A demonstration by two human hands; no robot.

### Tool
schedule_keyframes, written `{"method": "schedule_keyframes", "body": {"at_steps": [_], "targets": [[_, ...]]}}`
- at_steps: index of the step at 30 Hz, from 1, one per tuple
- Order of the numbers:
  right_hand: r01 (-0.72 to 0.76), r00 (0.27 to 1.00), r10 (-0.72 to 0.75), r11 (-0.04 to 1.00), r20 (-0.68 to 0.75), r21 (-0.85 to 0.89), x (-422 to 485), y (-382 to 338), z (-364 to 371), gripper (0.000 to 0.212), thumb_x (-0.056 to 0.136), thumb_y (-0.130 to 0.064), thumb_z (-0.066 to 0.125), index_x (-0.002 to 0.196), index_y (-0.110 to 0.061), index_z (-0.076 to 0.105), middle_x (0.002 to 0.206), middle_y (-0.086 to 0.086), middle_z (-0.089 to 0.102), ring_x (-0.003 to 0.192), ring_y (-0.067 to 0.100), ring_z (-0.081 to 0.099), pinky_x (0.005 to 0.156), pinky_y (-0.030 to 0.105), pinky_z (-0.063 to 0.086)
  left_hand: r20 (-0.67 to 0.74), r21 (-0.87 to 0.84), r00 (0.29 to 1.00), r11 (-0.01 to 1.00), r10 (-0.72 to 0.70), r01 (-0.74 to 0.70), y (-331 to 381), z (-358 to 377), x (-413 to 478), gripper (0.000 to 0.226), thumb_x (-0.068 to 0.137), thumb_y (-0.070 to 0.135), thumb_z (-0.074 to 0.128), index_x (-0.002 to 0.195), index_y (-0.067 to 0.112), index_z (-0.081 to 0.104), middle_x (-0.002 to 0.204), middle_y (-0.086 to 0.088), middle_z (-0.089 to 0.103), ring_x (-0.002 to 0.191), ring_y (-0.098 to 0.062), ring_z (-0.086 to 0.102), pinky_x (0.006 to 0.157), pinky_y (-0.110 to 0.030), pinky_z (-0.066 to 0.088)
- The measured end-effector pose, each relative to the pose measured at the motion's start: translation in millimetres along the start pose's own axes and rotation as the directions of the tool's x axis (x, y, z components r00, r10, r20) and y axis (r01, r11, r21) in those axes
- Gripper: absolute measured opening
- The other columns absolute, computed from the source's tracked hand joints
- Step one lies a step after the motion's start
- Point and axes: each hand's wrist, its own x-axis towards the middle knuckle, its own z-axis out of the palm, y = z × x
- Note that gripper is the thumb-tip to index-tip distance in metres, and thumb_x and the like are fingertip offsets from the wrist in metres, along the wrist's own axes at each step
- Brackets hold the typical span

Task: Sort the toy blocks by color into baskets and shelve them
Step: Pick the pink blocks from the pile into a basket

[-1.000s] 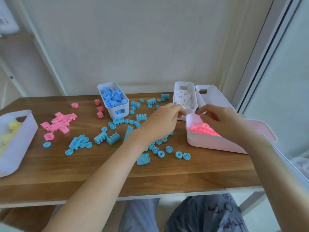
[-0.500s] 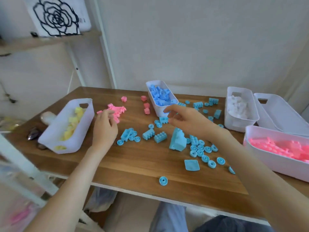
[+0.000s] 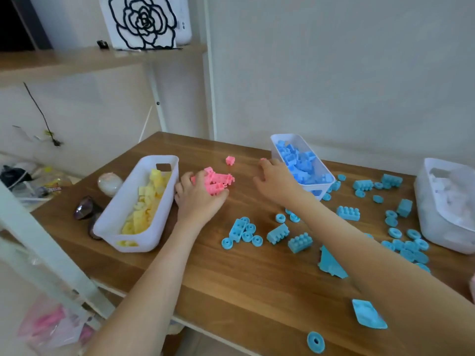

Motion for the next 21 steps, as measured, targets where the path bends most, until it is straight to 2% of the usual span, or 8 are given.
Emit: {"method": "schedule_keyframes", "body": {"at_steps": [3, 5, 8, 11, 15, 17, 19, 21], "targets": [[-0.12, 0.992, 0.123, 0.984, 0.013, -0.13, 12.6, -3.8, 14.2, 0.055, 0.097, -0.029, 0.041, 0.144, -0.005, 0.026, 0.147, 0.016, 0.03, 0.135, 0.032, 0.026, 0.109, 0.04, 0.027, 0.056, 0.082, 0.998, 0.997, 0.004, -0.008, -1.0, 2.3, 2.7, 0.068, 0.08, 0.056, 0.057, 0.139, 0.03, 0.036, 0.144, -0.006, 0.028, 0.134, -0.028, 0.024, 0.111, -0.042, 0.024], [-0.154, 0.984, 0.167, 0.973, 0.062, -0.173, 14.8, -3.6, 21.4, 0.058, 0.097, -0.031, 0.04, 0.146, -0.007, 0.021, 0.151, 0.014, 0.024, 0.137, 0.033, 0.022, 0.11, 0.043, 0.025, 0.083, 0.105, 0.995, 0.992, 0.061, -0.07, 0.9, 3.6, 1.7, 0.067, 0.083, 0.055, 0.056, 0.14, 0.028, 0.033, 0.14, -0.007, 0.036, 0.13, -0.027, 0.033, 0.106, -0.04, 0.031], [-0.154, 0.982, 0.176, 0.958, 0.07, -0.243, 15.3, -2.4, 27.3, 0.055, 0.096, -0.026, 0.042, 0.145, -0.008, 0.023, 0.151, 0.013, 0.021, 0.137, 0.031, 0.021, 0.109, 0.043, 0.028, 0.066, 0.124, 0.986, 0.98, 0.15, -0.157, 3.0, 4.0, -2.1, 0.066, 0.084, 0.057, 0.054, 0.138, 0.024, 0.035, 0.134, -0.006, 0.046, 0.124, -0.024, 0.043, 0.1, -0.036, 0.037], [-0.137, 0.985, 0.157, 0.963, 0.069, -0.233, 14.1, -0.6, 24.1, 0.049, 0.093, -0.017, 0.047, 0.14, -0.009, 0.033, 0.148, 0.012, 0.023, 0.134, 0.028, 0.027, 0.106, 0.039, 0.033, -0.003, 0.248, 0.966, 0.936, 0.259, -0.25, 4.1, 3.8, -6.0, 0.062, 0.085, 0.061, 0.05, 0.133, 0.022, 0.04, 0.129, -0.004, 0.052, 0.121, -0.022, 0.048, 0.1, -0.037, 0.033], [-0.058, 0.991, 0.082, 0.974, 0.103, -0.219, 14.7, 6.9, 19.6, 0.028, 0.092, -0.009, 0.05, 0.119, -0.012, 0.055, 0.141, 0.011, 0.037, 0.117, 0.024, 0.049, 0.096, 0.034, 0.046, -0.025, 0.261, 0.958, 0.927, 0.286, -0.27, 8.9, 0.0, -10.9, 0.067, 0.085, 0.063, 0.051, 0.135, 0.021, 0.038, 0.132, -0.002, 0.05, 0.122, -0.019, 0.047, 0.1, -0.036, 0.03], [-0.006, 0.984, 0.041, 0.98, 0.171, -0.199, 15.0, 7.6, 17.0, 0.018, 0.092, -0.01, 0.051, 0.108, -0.011, 0.06, 0.126, 0.011, 0.052, 0.104, 0.022, 0.056, 0.089, 0.032, 0.049, -0.02, 0.242, 0.95, 0.923, 0.313, -0.299, 10.4, -0.5, -12.2, 0.067, 0.085, 0.064, 0.051, 0.135, 0.022, 0.039, 0.135, -0.001, 0.049, 0.122, -0.017, 0.047, 0.101, -0.034, 0.028], [0.024, 0.97, 0.016, 0.986, 0.243, -0.162, 13.4, 5.8, 13.5, 0.015, 0.092, -0.012, 0.053, 0.104, -0.011, 0.062, 0.111, 0.008, 0.061, 0.096, 0.02, 0.058, 0.085, 0.03, 0.05, -0.032, 0.199, 0.929, 0.913, 0.368, -0.355, 11.1, -1.6, -14.7, 0.064, 0.084, 0.063, 0.052, 0.133, 0.023, 0.041, 0.134, 0.001, 0.049, 0.121, -0.015, 0.047, 0.101, -0.032, 0.028], [0.06, 0.951, -0.02, 0.991, 0.309, -0.121, 10.3, 3.1, 8.7, 0.018, 0.091, -0.013, 0.055, 0.107, -0.01, 0.063, 0.107, 0.006, 0.064, 0.095, 0.018, 0.059, 0.085, 0.029, 0.05, -0.054, 0.145, 0.911, 0.906, 0.409, -0.398, 12.2, -3.1, -16.7, 0.061, 0.084, 0.06, 0.055, 0.131, 0.023, 0.044, 0.134, 0.001, 0.049, 0.121, -0.015, 0.047, 0.102, -0.031, 0.029]]}}
